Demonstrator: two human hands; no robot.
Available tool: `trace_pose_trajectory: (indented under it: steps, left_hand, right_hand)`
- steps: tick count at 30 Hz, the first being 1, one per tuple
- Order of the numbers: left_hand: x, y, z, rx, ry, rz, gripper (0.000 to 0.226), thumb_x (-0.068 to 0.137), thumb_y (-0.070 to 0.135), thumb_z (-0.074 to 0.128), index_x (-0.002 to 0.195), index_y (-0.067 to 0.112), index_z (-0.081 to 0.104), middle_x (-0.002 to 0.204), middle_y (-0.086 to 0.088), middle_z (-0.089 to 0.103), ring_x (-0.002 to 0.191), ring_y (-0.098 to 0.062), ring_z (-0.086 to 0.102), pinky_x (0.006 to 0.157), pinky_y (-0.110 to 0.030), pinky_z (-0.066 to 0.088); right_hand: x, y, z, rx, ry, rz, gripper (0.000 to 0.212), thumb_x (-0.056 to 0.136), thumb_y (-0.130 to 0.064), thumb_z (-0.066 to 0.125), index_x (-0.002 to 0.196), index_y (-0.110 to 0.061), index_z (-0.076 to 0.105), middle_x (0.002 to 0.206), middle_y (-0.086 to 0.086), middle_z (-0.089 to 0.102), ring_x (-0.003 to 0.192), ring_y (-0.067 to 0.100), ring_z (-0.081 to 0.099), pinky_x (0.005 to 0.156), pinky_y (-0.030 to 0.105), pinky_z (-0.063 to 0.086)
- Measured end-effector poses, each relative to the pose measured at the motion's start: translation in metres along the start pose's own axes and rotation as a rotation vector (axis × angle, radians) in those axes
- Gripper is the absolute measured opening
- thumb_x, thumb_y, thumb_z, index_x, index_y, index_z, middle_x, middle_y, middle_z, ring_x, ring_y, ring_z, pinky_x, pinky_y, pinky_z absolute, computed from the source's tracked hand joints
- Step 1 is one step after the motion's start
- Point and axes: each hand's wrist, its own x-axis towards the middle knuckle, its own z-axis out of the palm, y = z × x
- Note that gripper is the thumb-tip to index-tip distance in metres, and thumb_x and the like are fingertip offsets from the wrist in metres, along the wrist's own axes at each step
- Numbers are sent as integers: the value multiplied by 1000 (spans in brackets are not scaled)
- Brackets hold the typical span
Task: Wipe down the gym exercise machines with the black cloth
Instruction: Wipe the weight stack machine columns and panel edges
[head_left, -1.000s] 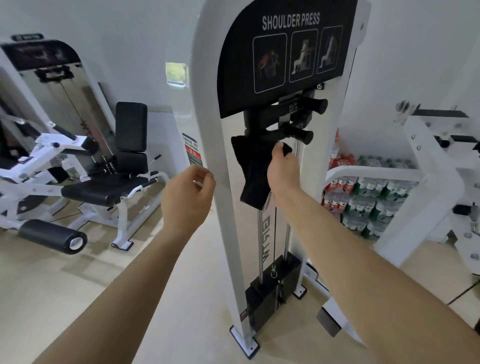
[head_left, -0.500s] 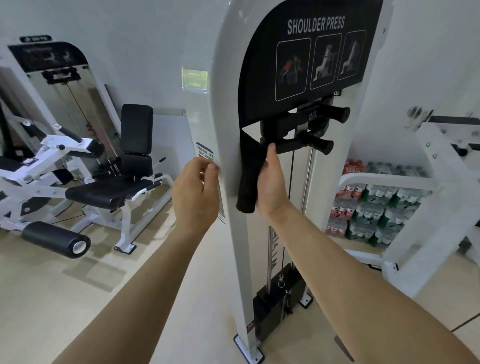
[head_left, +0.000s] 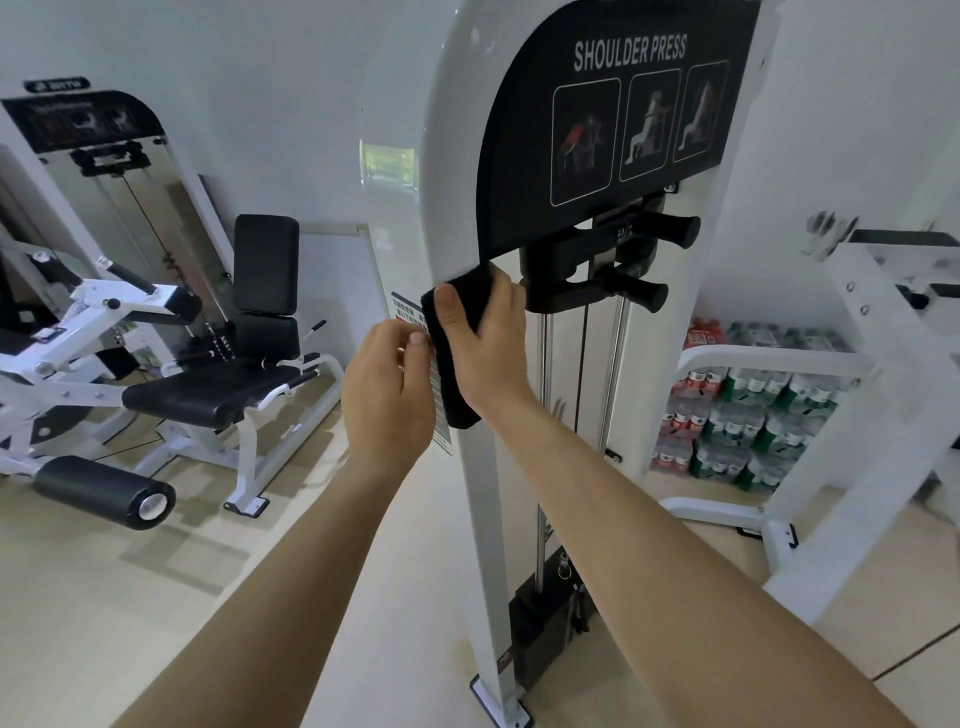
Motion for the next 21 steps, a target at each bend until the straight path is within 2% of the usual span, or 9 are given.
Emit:
trace_pose_trajectory:
  steps: [2,4,6,8,11,13,16,18,21]
  left_hand:
    - [2,-2,-1,3,3,4,17,99,23,43,86,22,55,84,3,61,75,-10,54,70,-33,43]
    - [4,-4,-2,20,22,4,16,98,22,43,87,23,55,86,5,60,75,-1,53,71,-30,42]
    - [5,-6,-1,31,52,0,16,98,20,44,90,20,57,90,6,60,80,7,53,74,-20,41]
    - [5,-9,1,23,93,-4,15,98,18,45,96,14,59,94,6,60,83,4,52,76,-15,39]
    - [1,-14,6,-1,133,-18,14,98,21,45,104,15,57,99,7,59,88,-6,53,80,-26,44]
    - [-3,-15,10,-5,124,-35,16,98,24,45,107,16,55,100,9,58,88,-4,53,81,-29,45]
    - [-6,-14,15,-21,114,-43,11,98,24,45,106,21,53,97,20,55,88,5,53,81,-27,46]
    - [-4,-13,17,-45,116,-45,8,99,23,46,105,24,51,98,22,55,90,6,54,82,-27,46]
    - [0,-12,19,-41,119,-40,7,100,21,46,105,24,50,98,22,53,91,9,52,80,-23,45]
  right_hand:
    - [1,2,1,-28,35,-57,82,84,-70,39,143,-13,41,128,4,44,119,17,46,90,9,33]
    - [-1,2,5,-2,51,-102,76,90,-63,35,144,-10,40,134,6,48,121,17,49,86,2,32]
    - [-2,4,9,28,61,-102,71,93,-61,32,142,-11,42,130,4,59,113,18,58,82,7,40]
    - [-6,10,11,8,64,-90,68,94,-60,29,139,-12,45,121,2,67,102,19,64,77,21,46]
    - [-24,31,12,-38,72,-42,65,94,-59,26,134,-12,48,110,1,71,90,23,66,69,27,44]
    - [-37,41,12,-57,50,-3,63,94,-59,25,129,-14,49,105,1,71,86,26,66,66,31,44]
    - [-28,27,10,-61,64,24,52,96,-55,29,121,-15,52,98,0,71,82,26,65,65,29,37]
    - [-10,7,9,-54,92,19,44,99,-47,32,118,-14,54,96,-1,70,82,24,65,67,29,38]
    - [0,1,10,-78,112,-24,44,100,-46,31,118,-13,54,95,-1,70,80,22,65,66,28,38]
